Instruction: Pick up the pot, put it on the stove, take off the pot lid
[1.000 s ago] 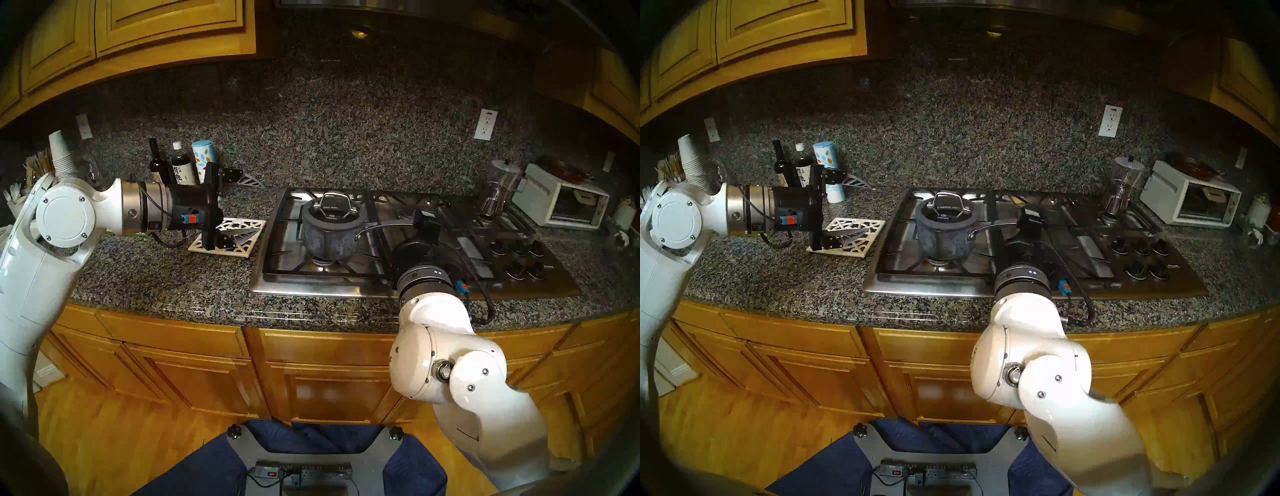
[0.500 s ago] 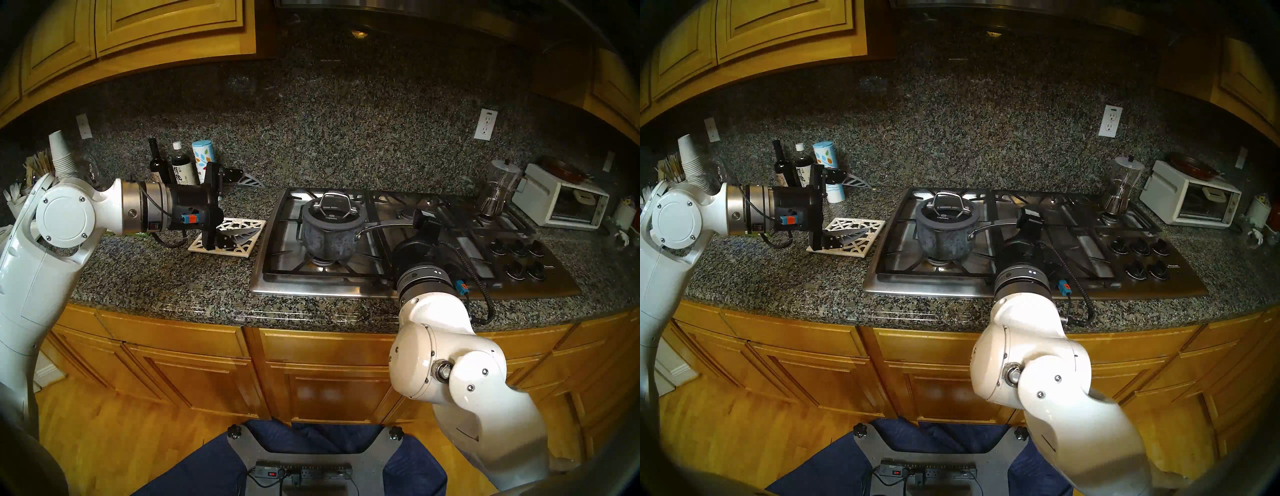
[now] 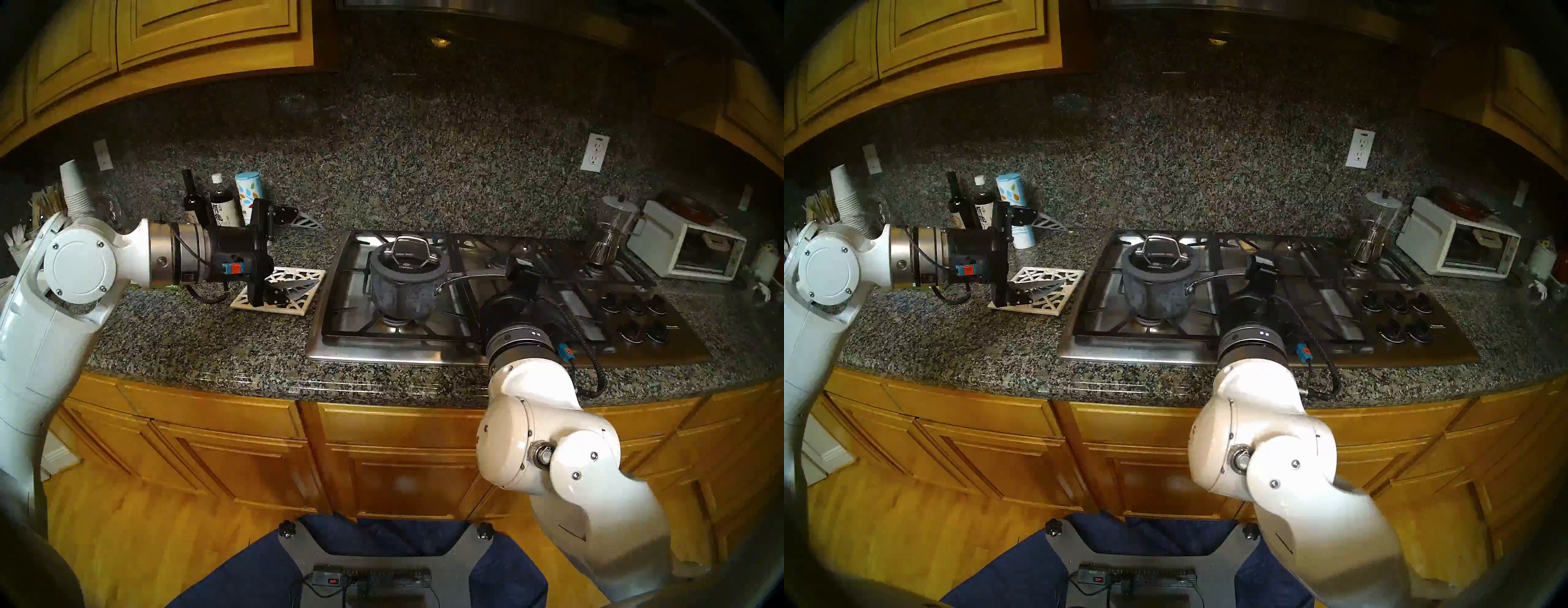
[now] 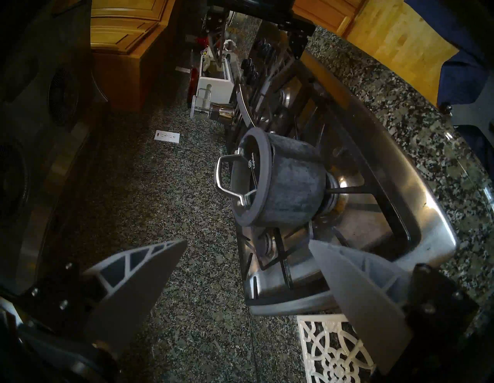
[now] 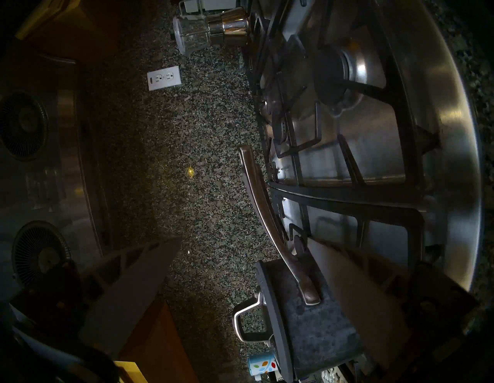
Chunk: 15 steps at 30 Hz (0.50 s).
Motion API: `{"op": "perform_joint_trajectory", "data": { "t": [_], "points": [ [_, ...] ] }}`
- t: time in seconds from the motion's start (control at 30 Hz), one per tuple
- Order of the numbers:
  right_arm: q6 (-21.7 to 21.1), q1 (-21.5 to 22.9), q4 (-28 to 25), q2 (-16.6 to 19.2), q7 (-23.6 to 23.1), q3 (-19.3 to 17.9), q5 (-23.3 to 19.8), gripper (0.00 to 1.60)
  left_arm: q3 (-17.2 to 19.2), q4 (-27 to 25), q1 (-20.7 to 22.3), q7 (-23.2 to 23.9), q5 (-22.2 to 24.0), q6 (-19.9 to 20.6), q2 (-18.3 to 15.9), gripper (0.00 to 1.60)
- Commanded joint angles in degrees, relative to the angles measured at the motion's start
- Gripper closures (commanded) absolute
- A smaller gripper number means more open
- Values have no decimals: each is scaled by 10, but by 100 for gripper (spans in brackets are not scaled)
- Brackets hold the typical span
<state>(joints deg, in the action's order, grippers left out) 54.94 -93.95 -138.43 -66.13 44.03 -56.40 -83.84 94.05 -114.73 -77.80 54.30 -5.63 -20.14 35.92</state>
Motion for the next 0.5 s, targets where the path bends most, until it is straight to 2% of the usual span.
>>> {"op": "perform_joint_trajectory", "data": {
  "t": [0.0,0.27,0.47],
  "points": [
    [-2,11,-16,1,-6,-1,12,0,13,-5,16,-6,2,0,-2,0],
    [-3,11,-16,0,-6,-1,13,0,10,-32,10,2,12,-2,-2,0],
    [-3,11,-16,0,-6,-1,13,0,3,-38,24,3,22,5,2,0]
  ]
}}
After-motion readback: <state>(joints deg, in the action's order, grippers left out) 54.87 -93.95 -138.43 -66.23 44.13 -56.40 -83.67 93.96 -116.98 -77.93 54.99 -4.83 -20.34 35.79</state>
